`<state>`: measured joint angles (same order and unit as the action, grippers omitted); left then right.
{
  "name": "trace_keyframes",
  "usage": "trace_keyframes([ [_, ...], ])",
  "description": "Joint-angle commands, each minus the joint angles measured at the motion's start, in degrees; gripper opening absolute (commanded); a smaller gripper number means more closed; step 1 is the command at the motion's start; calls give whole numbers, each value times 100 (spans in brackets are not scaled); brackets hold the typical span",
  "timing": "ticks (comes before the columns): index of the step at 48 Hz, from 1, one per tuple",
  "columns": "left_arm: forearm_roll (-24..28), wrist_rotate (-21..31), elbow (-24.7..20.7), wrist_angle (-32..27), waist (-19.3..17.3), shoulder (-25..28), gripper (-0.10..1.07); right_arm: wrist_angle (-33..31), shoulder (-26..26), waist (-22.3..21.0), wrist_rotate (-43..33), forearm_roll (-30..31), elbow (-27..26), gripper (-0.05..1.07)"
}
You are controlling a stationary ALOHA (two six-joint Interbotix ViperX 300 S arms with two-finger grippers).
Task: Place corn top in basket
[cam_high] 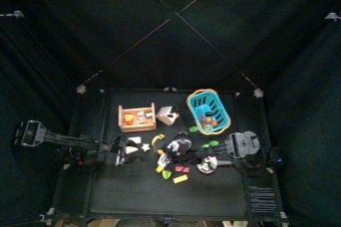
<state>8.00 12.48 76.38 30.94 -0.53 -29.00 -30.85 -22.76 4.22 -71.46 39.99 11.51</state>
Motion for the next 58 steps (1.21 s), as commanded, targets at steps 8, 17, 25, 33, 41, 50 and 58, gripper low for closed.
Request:
trace_keyframes([
  [8, -9, 9, -44, 18, -18, 0, 100, -79, 861, 9, 18, 105, -18, 69],
  [17, -9, -9, -44, 18, -18, 0, 100, -202, 1731, 9, -53, 466, 352, 69],
  [25, -9, 0, -44, -88, -18, 0, 100, -466, 2487, 9, -53, 721, 940, 69],
  [33, -9, 0, -97, -158, -18, -9, 100, -580, 3190, -220, -70, 861, 1564, 69],
  [41, -9, 0, -79, -158, -18, -9, 100, -642, 3964, -809, -70, 923, 2171, 69],
  [50, -9, -9, -70, -158, -18, 0, 100, -396, 4658, -1951, -70, 1107, 2900, 69],
  [58, -9, -9, -70, -158, -18, 0, 100, 193, 4737, -2927, -62, 1143, 3322, 70],
])
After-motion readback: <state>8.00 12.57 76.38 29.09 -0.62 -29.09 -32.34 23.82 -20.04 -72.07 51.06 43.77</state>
